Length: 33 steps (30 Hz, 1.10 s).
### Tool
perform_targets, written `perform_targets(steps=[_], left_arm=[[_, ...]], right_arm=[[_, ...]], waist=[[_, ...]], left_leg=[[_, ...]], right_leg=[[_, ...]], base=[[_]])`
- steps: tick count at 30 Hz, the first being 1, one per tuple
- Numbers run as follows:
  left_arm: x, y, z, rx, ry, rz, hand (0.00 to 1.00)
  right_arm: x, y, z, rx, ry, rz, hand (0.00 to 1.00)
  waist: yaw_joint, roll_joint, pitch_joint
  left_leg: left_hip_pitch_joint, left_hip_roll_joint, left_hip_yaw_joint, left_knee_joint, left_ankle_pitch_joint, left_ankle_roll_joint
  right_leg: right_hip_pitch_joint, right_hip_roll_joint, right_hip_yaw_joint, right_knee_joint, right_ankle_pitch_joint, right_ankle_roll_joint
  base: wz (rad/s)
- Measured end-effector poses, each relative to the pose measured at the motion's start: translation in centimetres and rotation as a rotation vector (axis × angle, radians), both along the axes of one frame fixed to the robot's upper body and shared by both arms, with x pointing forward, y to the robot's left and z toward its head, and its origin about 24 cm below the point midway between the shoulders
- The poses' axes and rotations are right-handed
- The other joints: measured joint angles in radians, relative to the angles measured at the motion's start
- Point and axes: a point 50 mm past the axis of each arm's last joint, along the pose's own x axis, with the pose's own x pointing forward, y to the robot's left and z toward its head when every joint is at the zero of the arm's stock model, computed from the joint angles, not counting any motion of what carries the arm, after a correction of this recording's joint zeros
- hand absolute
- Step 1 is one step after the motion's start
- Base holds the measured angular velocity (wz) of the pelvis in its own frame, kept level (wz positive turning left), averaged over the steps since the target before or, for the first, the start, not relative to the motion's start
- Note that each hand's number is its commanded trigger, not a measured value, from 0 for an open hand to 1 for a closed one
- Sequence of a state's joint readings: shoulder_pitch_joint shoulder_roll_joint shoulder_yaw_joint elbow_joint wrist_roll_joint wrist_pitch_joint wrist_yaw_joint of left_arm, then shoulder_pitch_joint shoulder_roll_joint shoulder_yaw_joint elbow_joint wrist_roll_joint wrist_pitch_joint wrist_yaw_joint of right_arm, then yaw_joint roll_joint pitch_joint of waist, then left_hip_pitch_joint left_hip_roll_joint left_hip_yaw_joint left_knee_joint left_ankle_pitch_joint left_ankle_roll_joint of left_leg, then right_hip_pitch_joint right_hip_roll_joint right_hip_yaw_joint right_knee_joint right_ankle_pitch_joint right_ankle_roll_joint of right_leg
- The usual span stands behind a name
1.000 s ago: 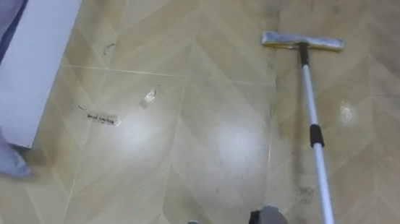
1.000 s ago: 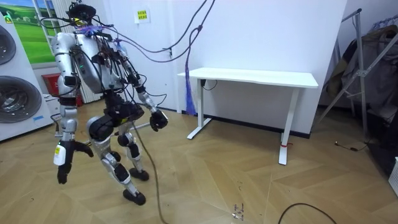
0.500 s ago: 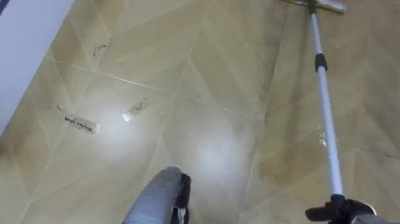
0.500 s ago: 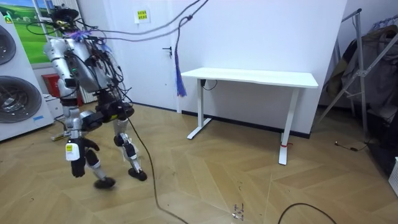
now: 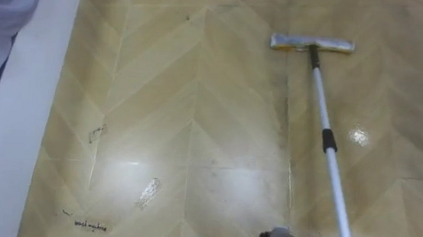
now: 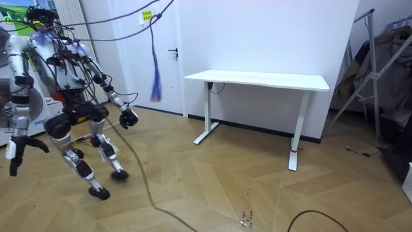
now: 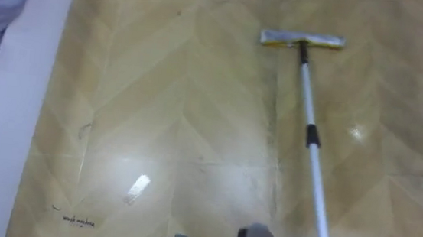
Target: Mop floor
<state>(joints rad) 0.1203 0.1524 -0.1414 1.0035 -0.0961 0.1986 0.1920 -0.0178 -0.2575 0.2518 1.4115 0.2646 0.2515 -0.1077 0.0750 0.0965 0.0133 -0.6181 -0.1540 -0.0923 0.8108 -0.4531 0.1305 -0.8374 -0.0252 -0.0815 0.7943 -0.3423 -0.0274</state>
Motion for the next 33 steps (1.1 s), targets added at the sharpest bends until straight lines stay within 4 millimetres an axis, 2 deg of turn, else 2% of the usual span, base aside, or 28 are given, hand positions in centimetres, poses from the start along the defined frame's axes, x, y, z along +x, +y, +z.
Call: perform_targets(steps=[1, 2, 3, 4, 5, 6, 7, 9, 10, 11, 12, 13, 14, 15, 16, 18, 19, 21, 22, 24, 25, 26, 27, 28, 29, 31, 32, 33], left_arm=[[-0.1, 0.0, 0.0, 0.002, 0.004, 0.003, 0.0], [-0.1, 0.0, 0.0, 0.0, 0.008, 0.011, 0.0], [-0.4, 0.1, 0.0, -0.003, 0.015, 0.032, 0.0], [-0.5, 0.2, 0.0, 0.004, 0.02, 0.038, 0.0], [-0.4, 0.6, 0.1, 0.014, 0.017, 0.067, 0.0], [-0.4, 1.1, 0.2, 0.026, 0.013, 0.083, 0.0], [-0.4, 1.4, 0.3, 0.031, 0.012, 0.091, 0.0], [-0.8, 2.2, 0.5, 0.066, 0.019, 0.077, 0.0], [-0.9, 2.1, 0.6, 0.066, 0.015, 0.072, 0.0], [-1.4, 1.9, 0.5, 0.056, 0.022, 0.066, 0.0], [-1.7, 1.6, 0.4, 0.04, 0.037, 0.062, 0.0], [-2.0, 1.4, 0.4, 0.031, 0.041, 0.058, 0.0], [-2.3, 1.2, 0.4, 0.01, 0.041, 0.051, 0.0], [-2.4, 1.2, 0.4, 0.002, 0.04, 0.032, 0.0], [-2.3, 1.2, 0.4, 0.002, 0.04, 0.023, 0.0], [-1.1, 1.0, 0.6, 0.002, 0.011, -0.024, 0.0], [-0.8, 1.0, 0.6, 0.001, 0.005, -0.031, 0.0], [-0.2, 0.6, 0.6, 0.001, -0.015, -0.06, 0.0], [-0.2, 0.5, 0.6, -0.001, -0.016, -0.06, 0.0], [0.0, 0.6, 0.6, -0.005, -0.025, -0.051, 0.0], [0.2, 0.6, 0.6, -0.006, -0.03, -0.049, 0.0], [0.5, 0.6, 0.7, -0.005, -0.041, -0.052, 0.0], [1.0, 0.5, 0.7, -0.005, -0.049, -0.059, 0.0], [1.1, 0.3, 0.7, -0.01, -0.055, -0.064, 0.0], [1.1, 0.1, 0.6, -0.013, -0.054, -0.064, 0.0], [0.9, -0.4, 0.5, -0.023, -0.047, -0.063, 0.0], [0.6, -0.6, 0.3, -0.024, -0.032, -0.068, 0.0], [0.3, -0.8, 0.2, -0.026, -0.019, -0.067, 0.0]], right_arm=[[0.4, -0.1, 0.1, -0.004, -0.003, 0.003, 1.0], [1.5, -0.6, 0.4, -0.016, -0.016, 0.008, 1.0], [3.2, -1.6, 1.0, -0.043, -0.033, 0.015, 1.0], [4.4, -2.2, 1.4, -0.058, -0.053, 0.026, 1.0], [7.4, -3.2, 2.6, -0.086, -0.119, 0.048, 1.0], [10.4, -4.0, 3.8, -0.109, -0.196, 0.063, 1.0], [11.9, -4.2, 4.5, -0.118, -0.238, 0.073, 1.0], [16.8, -4.5, 6.9, -0.132, -0.402, 0.134, 1.0], [18.0, -4.3, 7.6, -0.127, -0.443, 0.15, 1.0], [19.8, -4.1, 8.5, -0.118, -0.506, 0.171, 1.0], [20.6, -3.8, 9.0, -0.101, -0.538, 0.164, 1.0], [20.6, -3.7, 8.9, -0.09, -0.541, 0.154, 1.0], [20.0, -3.8, 8.5, -0.078, -0.528, 0.131, 1.0], [19.0, -3.9, 7.9, -0.07, -0.507, 0.116, 1.0], [18.2, -4.1, 7.5, -0.067, -0.492, 0.106, 1.0], [14.1, -4.7, 5.5, -0.056, -0.412, 0.034, 1.0], [12.8, -4.8, 5.0, -0.053, -0.384, 0.018, 1.0], [7.3, -5.3, 3.4, -0.059, -0.251, -0.027, 1.0], [6.0, -5.4, 3.1, -0.065, -0.218, -0.033, 1.0], [2.2, -4.6, 2.0, -0.069, -0.12, -0.045, 1.0], [1.6, -4.2, 1.8, -0.063, -0.105, -0.049, 1.0], [0.9, -3.2, 1.3, -0.045, -0.089, -0.055, 1.0], [0.8, -2.2, 0.8, -0.029, -0.089, -0.063, 1.0], [1.1, -1.3, 0.5, -0.018, -0.097, -0.062, 1.0], [1.2, -0.9, 0.4, -0.015, -0.099, -0.062, 1.0], [1.5, 0.0, 0.1, -0.006, -0.098, -0.072, 1.0], [2.4, 0.3, 0.1, -0.003, -0.107, -0.083, 1.0], [3.2, 0.3, 0.2, -0.009, -0.114, -0.097, 1.0]], waist=[[0.001, -0.003, 0.0002], [0.006, -0.009, -0.0008], [0.013, -0.017, 0.0002], [0.018, -0.024, 0.0023], [0.022, -0.04, 0.0119], [0.039, -0.065, 0.0157], [0.054, -0.079, 0.0144], [0.104, -0.126, 0.0242], [0.115, -0.135, 0.0258], [0.136, -0.143, 0.0306], [0.151, -0.147, 0.0339], [0.154, -0.146, 0.0343], [0.156, -0.139, 0.0318], [0.152, -0.134, 0.0305], [0.148, -0.132, 0.0304], [0.138, -0.116, 0.0238], [0.133, -0.112, 0.0219], [0.102, -0.095, 0.0082], [0.096, -0.09, 0.0053], [0.062, -0.06, -0.0062], [0.05, -0.053, -0.0081], [0.032, -0.044, -0.0071], [0.024, -0.039, -0.0025], [0.006, -0.029, 0.0035], [0.0, -0.025, 0.0037], [-0.005, -0.022, 0.0039], [-0.002, -0.022, 0.0045], [0.004, -0.027, 0.0069]], left_leg=[[0.002, -0.005, -0.01, 0.003, -0.005, -0.004], [0.003, -0.011, -0.014, 0.028, -0.012, -0.023], [-0.007, -0.009, 0.006, 0.083, -0.019, -0.044], [-0.022, -0.001, 0.028, 0.125, -0.018, -0.067], [-0.073, 0.025, 0.085, 0.236, 0.013, -0.123], [-0.131, 0.056, 0.136, 0.356, 0.077, -0.177], [-0.163, 0.067, 0.154, 0.416, 0.125, -0.183], [-0.284, 0.108, 0.178, 0.602, 0.334, -0.176], [-0.315, 0.117, 0.173, 0.629, 0.34, -0.173], [-0.369, 0.15, 0.171, 0.643, 0.316, -0.144], [-0.401, 0.176, 0.171, 0.584, 0.27, -0.128], [-0.404, 0.186, 0.17, 0.516, 0.245, -0.133], [-0.384, 0.196, 0.166, 0.309, 0.23, -0.136], [-0.354, 0.201, 0.166, 0.123, 0.22, -0.125], [-0.347, 0.197, 0.174, 0.082, 0.21, -0.102], [-0.319, 0.178, 0.205, 0.074, 0.177, -0.04], [-0.31, 0.166, 0.207, 0.072, 0.169, -0.029], [-0.272, 0.117, 0.224, 0.066, 0.129, 0.006], [-0.262, 0.11, 0.228, 0.068, 0.117, 0.011], [-0.222, 0.091, 0.225, 0.076, 0.074, 0.03], [-0.213, 0.09, 0.221, 0.075, 0.066, 0.032], [-0.198, 0.09, 0.217, 0.068, 0.054, 0.035], [-0.188, 0.089, 0.209, 0.058, 0.05, 0.036], [-0.172, 0.083, 0.192, 0.045, 0.049, 0.035], [-0.163, 0.08, 0.189, 0.036, 0.049, 0.035], [-0.128, 0.072, 0.186, 0.005, 0.049, 0.035], [-0.109, 0.07, 0.184, -0.006, 0.045, 0.028], [-0.093, 0.07, 0.174, -0.015, 0.039, 0.021]], right_leg=[[0.011, -0.007, -0.009, -0.003, 0.016, -0.012], [0.026, -0.042, -0.05, 0.008, 0.027, -0.028], [0.038, -0.091, -0.105, 0.042, 0.03, -0.034], [0.037, -0.107, -0.122, 0.066, 0.015, -0.051], [0.031, -0.119, -0.127, 0.116, -0.025, -0.057], [0.023, -0.125, -0.128, 0.159, -0.061, -0.061], [0.017, -0.124, -0.123, 0.18, -0.078, -0.063], [0.022, -0.118, -0.124, 0.226, -0.123, -0.074], [0.023, -0.112, -0.125, 0.231, -0.131, -0.074], [0.032, -0.103, -0.133, 0.234, -0.145, -0.08], [0.055, -0.101, -0.137, 0.228, -0.16, -0.073], [0.073, -0.102, -0.14, 0.223, -0.167, -0.065], [0.109, -0.103, -0.143, 0.204, -0.181, -0.046], [0.137, -0.113, -0.145, 0.189, -0.2, -0.025], [0.149, -0.12, -0.145, 0.183, -0.21, -0.012], [0.188, -0.13, -0.12, 0.145, -0.226, 0.036], [0.201, -0.134, -0.118, 0.138, -0.228, 0.045], [0.213, -0.167, -0.077, 0.184, -0.212, 0.071], [0.208, -0.172, -0.063, 0.209, -0.197, 0.077], [0.158, -0.184, -0.024, 0.338, -0.085, 0.075], [0.142, -0.181, -0.011, 0.368, -0.055, 0.072], [0.106, -0.17, 0.002, 0.398, -0.044, 0.076], [0.051, -0.143, 0.013, 0.399, -0.056, 0.078], [0.009, -0.119, 0.013, 0.359, -0.059, 0.076], [-0.007, -0.11, 0.009, 0.317, -0.058, 0.076], [-0.028, -0.08, -0.004, 0.147, -0.045, 0.058], [-0.032, -0.054, -0.001, 0.031, -0.005, 0.031], [-0.021, -0.038, 0.0, -0.005, 0.047, 0.008]], base=[[0.03], [0.26], [0.27], [0.31], [0.28], [0.24], [0.08], [0.0], [0.0], [0.0], [0.08], [0.28], [0.33], [0.33], [0.39], [0.37], [0.33], [0.27], [0.05], [0.0], [-0.06], [-0.23], [-0.31], [-0.25], [-0.1], [0.0], [0.07], [0.1]])
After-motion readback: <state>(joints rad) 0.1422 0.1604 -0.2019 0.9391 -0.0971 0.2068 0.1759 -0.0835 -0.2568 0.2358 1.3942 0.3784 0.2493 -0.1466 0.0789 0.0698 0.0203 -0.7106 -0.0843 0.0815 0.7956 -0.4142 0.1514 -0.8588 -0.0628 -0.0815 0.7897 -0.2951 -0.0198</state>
